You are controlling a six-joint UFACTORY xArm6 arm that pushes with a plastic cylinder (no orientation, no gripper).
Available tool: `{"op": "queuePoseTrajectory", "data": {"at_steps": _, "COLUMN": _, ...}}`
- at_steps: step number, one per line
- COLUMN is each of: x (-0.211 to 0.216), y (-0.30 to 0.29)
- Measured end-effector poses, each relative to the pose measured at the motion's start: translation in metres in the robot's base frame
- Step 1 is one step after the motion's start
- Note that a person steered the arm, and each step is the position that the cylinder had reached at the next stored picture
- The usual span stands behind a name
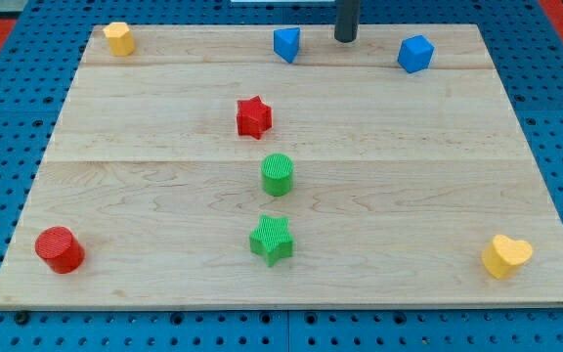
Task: Move your arm towards blue cube
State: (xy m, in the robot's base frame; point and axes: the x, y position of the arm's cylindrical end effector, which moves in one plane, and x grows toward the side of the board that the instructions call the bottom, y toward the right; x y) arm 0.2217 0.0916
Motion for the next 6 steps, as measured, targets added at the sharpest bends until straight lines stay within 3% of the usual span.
{"op": "queuePoseTrajectory", "data": {"at_steps": 4, "x": 0.019, "y": 0.01}}
{"op": "queuePoseTrajectory", "data": {"at_steps": 6, "x": 0.077, "y": 0.034}}
